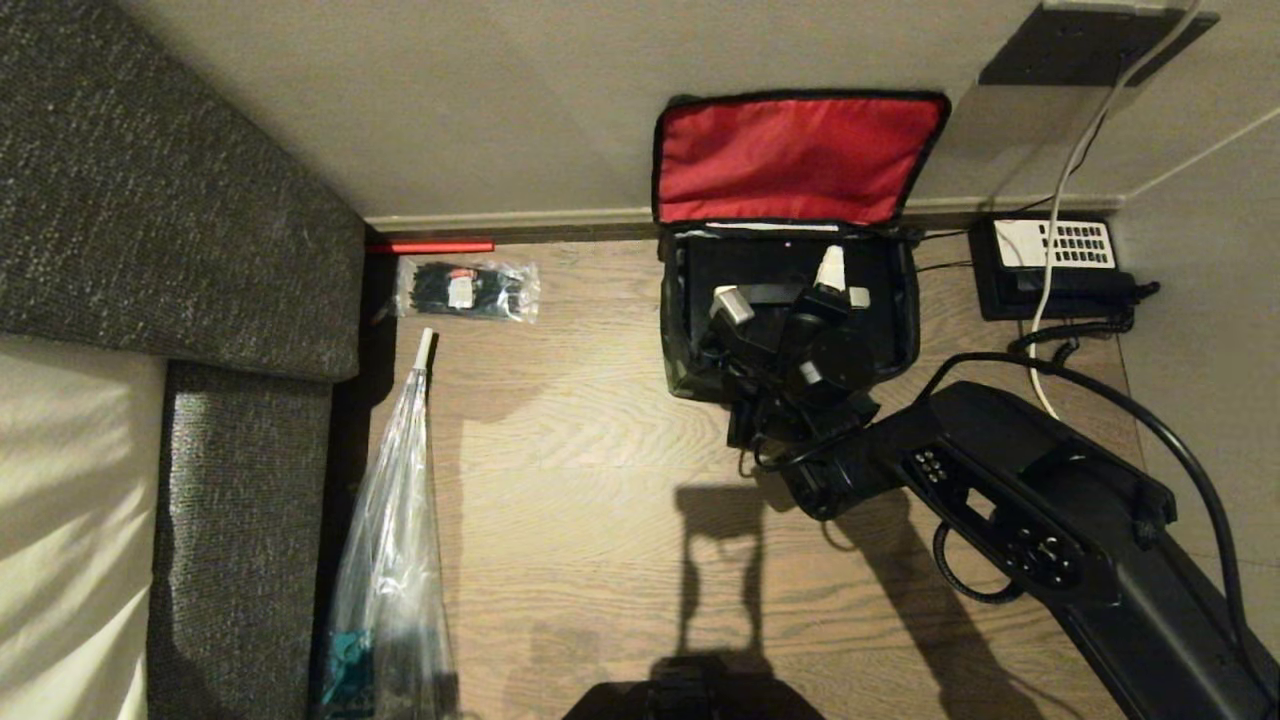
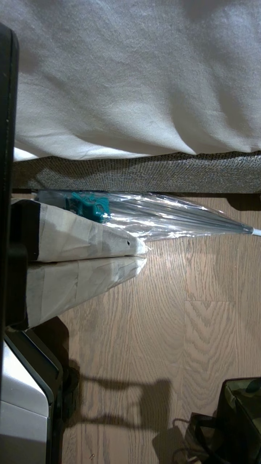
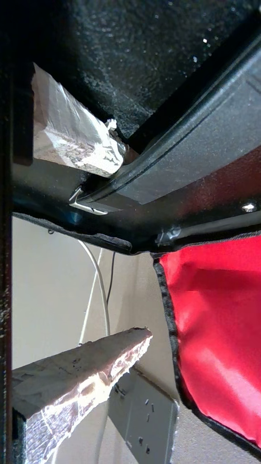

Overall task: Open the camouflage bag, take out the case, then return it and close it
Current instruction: Grip the handle

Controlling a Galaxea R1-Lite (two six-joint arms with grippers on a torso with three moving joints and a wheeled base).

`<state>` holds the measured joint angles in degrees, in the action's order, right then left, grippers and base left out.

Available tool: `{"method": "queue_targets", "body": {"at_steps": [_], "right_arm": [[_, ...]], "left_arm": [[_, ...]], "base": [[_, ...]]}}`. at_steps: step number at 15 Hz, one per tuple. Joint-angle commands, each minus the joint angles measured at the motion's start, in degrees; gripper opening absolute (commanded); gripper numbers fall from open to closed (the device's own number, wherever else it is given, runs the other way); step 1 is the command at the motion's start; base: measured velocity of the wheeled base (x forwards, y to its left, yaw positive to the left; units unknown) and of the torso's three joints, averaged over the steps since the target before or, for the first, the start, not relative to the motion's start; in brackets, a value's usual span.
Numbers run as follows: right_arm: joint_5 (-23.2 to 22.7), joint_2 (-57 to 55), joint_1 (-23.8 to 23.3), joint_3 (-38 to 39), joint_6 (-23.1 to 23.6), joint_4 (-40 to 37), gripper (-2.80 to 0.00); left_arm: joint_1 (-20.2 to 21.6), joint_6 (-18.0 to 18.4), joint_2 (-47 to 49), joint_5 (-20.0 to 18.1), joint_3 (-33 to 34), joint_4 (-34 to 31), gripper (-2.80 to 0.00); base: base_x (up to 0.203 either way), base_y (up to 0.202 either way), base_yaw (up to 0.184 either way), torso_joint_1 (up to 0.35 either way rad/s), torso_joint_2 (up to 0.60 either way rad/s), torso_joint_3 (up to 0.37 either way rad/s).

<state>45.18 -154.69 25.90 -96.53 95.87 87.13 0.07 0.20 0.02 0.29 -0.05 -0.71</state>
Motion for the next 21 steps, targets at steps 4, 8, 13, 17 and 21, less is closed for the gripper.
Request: {"method": "queue_targets", "body": {"at_steps": [4, 8, 13, 17, 21], "right_arm": [[0.2, -0.4, -0.1, -1.3, 0.1, 0.5, 0.00], [0.3, -0.6, -0.1, -1.1, -0.5, 0.5, -2.80], [0.6, -1.0, 0.0, -1.1, -1.2, 0.5, -2.80], [1.1, -0.6, 0.1, -0.6, -1.3, 0.5, -2.80], [7.9, 2.5, 3.9, 4.4, -3.1, 0.5, -2.80]], "left_arm": [[0.1, 0.0, 0.0, 0.1, 0.0, 0.0, -2.80], [0.0, 0.0, 0.0, 0.1, 0.0, 0.0, -2.80], [0.0, 0.0, 0.0, 0.0, 0.0, 0.0, -2.80], [0.0, 0.0, 0.0, 0.0, 0.0, 0.0, -2.80], [0.0, 0.0, 0.0, 0.1, 0.0, 0.0, -2.80]], "base": [[0.000, 0.000, 0.000, 0.000, 0.00, 0.000], [0.000, 0.000, 0.000, 0.000, 0.00, 0.000], [0.000, 0.000, 0.000, 0.000, 0.00, 0.000], [0.000, 0.000, 0.000, 0.000, 0.00, 0.000], [0.000, 0.000, 0.000, 0.000, 0.00, 0.000]]}}
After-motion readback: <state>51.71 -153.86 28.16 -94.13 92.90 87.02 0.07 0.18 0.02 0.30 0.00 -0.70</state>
